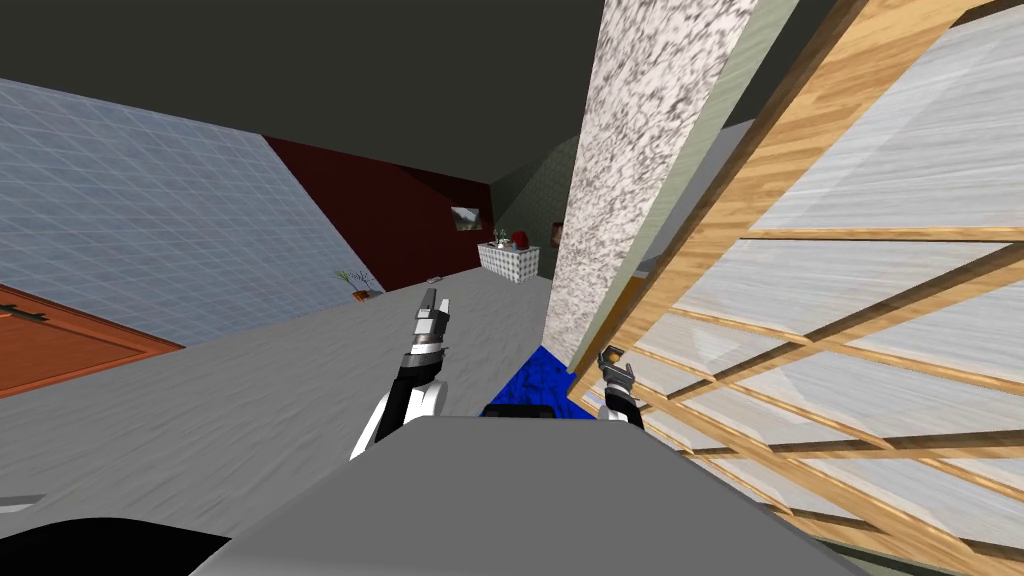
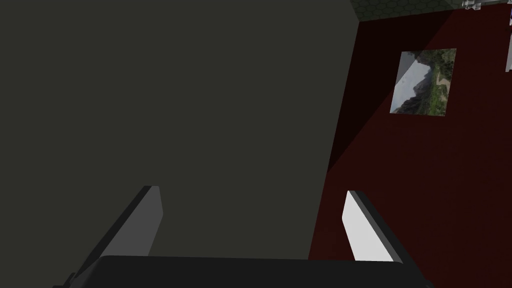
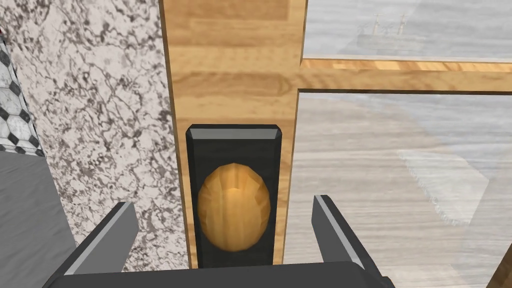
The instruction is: Pull the door open
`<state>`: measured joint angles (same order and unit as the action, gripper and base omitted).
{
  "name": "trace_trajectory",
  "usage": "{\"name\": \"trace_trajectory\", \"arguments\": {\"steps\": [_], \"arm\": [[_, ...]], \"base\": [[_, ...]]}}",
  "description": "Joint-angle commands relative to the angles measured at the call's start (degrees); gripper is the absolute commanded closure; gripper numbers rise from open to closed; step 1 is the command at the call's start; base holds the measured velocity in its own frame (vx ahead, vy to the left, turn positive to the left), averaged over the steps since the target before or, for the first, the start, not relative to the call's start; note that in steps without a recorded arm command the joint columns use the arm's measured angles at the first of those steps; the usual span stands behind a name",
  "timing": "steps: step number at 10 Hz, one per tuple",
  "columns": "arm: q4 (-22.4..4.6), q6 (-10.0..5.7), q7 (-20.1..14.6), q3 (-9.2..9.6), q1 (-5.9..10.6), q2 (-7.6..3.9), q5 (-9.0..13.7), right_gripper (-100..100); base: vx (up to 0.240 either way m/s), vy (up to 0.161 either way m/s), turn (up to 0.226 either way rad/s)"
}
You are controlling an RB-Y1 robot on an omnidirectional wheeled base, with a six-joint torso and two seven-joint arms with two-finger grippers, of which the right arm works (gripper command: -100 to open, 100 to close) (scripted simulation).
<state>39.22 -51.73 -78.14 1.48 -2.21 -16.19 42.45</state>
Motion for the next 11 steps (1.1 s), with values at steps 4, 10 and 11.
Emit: {"name": "trace_trajectory", "arguments": {"steps": [4,10,11], "arm": [[-1.62,-0.73,-2.24,0.29,-0.20,-1.46,-0.19,100],[-1.23,-0.58,-2.84,1.19,-0.32,-1.69,-0.67,100],[-0.96,-0.53,-3.27,1.79,-0.42,-1.85,-0.98,100]], "base": [[0.054,-0.001,0.010],[-0.027,0.000,0.008],[-0.218,-0.028,0.076]]}}
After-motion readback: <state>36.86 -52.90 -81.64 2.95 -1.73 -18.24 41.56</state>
